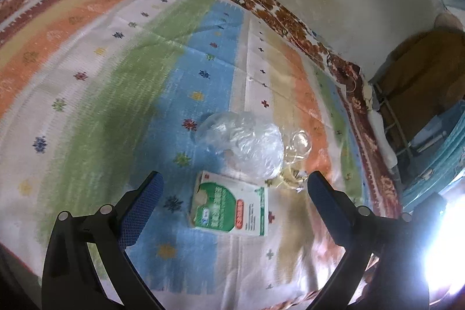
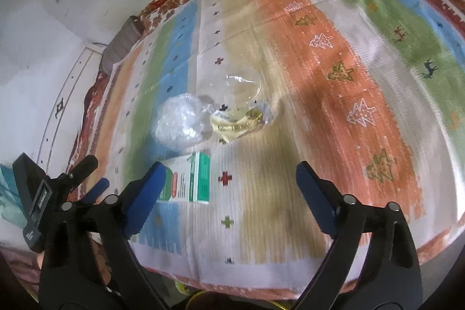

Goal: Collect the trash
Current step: 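Move both open grippers back to the clear bag and medicine box, then grasp the clear crumpled bag with the left gripper while the right grasps the yellow-printed wrapper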

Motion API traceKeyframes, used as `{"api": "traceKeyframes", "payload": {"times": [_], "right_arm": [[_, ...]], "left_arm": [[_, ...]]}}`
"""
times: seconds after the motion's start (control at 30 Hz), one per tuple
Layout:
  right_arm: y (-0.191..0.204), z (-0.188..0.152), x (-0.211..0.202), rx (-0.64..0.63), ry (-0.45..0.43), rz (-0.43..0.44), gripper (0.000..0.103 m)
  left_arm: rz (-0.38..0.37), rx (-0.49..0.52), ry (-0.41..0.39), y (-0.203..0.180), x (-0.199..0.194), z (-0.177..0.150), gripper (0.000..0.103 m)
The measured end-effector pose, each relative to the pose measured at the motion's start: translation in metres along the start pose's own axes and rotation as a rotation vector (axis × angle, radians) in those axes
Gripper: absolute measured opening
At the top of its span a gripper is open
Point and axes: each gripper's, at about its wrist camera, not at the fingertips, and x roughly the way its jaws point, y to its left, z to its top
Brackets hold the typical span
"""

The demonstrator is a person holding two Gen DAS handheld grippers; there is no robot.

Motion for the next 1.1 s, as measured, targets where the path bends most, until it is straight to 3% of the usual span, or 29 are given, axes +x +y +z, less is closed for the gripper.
{"api": "traceKeyframes", "payload": {"times": [0.27,0.7,0.87,1.0,1.1], "right_arm": [[-0.006,0.019,0.033,0.094,0.034,0.064,0.066],[-0.017,0.043,0.076,0.114,0.085,0.047,0.046],[-0.013,0.047,0.09,0.091,0.111,0.025,0.046],[-0.007,0.05,0.1,0.071,0.117,0.029,0.043],[-0.008,0.049,0.108,0.07,0.128,0.017,0.034]], "left_arm": [[-0.022,0.042,0.03,-0.005,0.033,0.01,0.096],[-0.025,0.068,0.068,-0.008,0.067,0.029,0.087],[0.046,0.064,0.045,-0.004,0.076,0.035,0.084],[0.017,0.039,0.07,-0.003,0.088,0.042,0.084],[0.019,0.044,0.096,-0.003,0.101,0.041,0.084]]}}
